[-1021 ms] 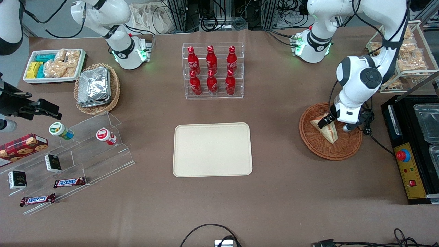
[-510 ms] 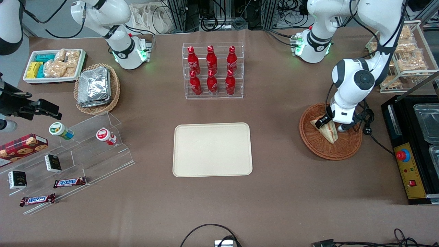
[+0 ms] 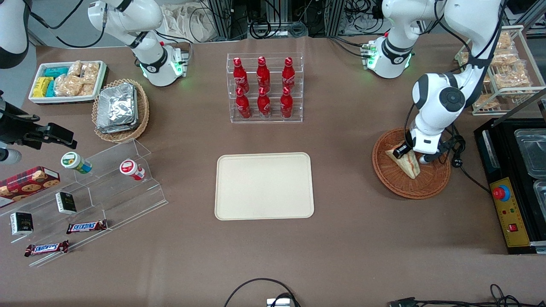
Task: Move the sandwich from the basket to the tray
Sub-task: 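Lower the left gripper and close it on the wrapped sandwich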
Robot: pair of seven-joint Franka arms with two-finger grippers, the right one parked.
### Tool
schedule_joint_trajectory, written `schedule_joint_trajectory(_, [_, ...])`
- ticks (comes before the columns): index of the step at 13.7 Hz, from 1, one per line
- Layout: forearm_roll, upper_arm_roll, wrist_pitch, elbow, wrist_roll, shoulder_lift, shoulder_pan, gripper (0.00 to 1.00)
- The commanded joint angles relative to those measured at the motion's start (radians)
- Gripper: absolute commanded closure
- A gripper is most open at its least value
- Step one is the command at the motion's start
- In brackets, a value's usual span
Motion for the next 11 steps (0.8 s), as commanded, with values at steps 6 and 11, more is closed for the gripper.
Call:
schedule_joint_trajectory(6, [0.019,0.005,-0.273,0.058,0.256,-0.204,-0.02,0.61])
schedule_joint_trajectory(11, [0.06,-0.001,-0.471,0.204,0.379,-0.229,-0.025,0.6])
